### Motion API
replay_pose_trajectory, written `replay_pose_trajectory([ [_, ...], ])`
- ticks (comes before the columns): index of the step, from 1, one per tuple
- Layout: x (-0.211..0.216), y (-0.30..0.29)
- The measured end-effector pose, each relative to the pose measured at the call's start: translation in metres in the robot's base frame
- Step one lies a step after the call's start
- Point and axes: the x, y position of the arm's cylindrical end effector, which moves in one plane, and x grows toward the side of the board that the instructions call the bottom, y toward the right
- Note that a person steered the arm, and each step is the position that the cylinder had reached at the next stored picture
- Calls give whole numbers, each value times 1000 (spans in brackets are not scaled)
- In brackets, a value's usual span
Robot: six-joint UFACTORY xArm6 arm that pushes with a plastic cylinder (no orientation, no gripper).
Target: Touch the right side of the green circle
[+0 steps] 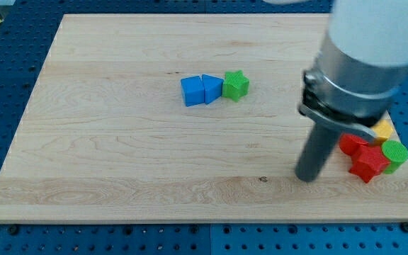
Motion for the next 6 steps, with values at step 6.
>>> replay_pose_trajectory([
  [6, -11, 154],
])
